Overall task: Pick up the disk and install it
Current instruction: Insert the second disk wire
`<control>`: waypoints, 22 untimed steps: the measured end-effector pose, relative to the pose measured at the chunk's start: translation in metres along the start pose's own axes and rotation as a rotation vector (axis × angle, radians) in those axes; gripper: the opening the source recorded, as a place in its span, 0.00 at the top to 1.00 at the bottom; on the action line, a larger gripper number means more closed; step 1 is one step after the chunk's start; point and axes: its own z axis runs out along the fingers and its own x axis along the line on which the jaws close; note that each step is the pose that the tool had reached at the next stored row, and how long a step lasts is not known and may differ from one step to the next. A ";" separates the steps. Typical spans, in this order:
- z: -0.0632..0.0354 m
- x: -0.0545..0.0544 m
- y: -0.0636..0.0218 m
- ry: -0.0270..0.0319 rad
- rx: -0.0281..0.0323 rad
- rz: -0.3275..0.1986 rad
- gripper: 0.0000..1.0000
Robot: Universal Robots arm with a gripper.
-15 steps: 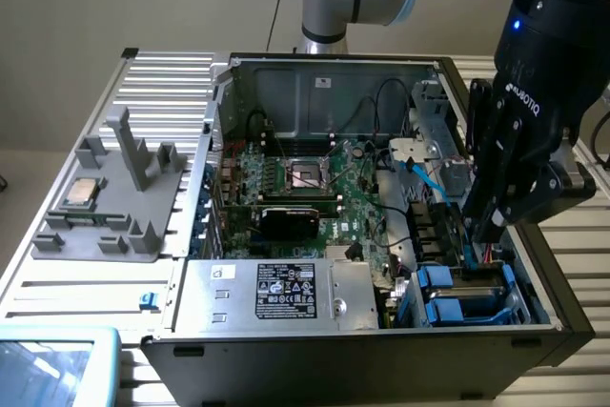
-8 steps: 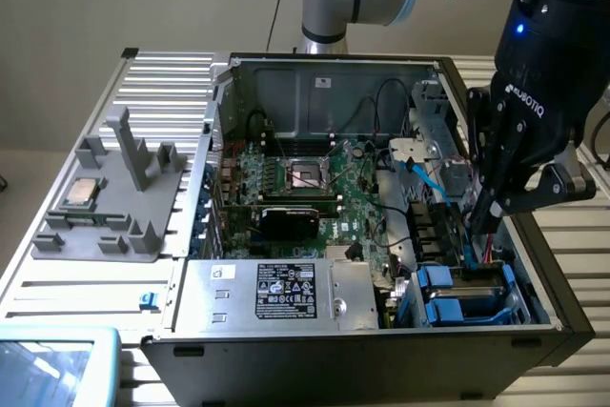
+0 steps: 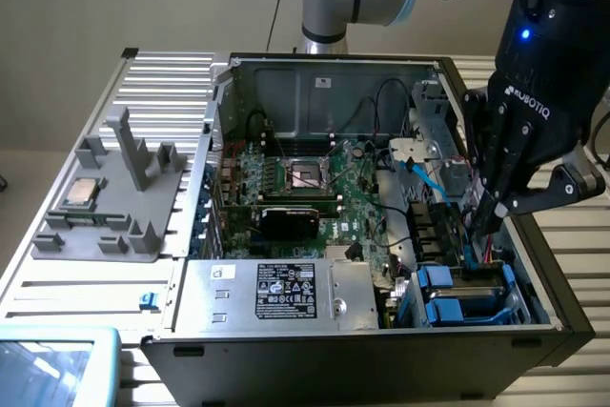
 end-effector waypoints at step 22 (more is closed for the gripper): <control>0.0004 0.000 -0.0002 -0.0008 -0.0122 -0.088 0.89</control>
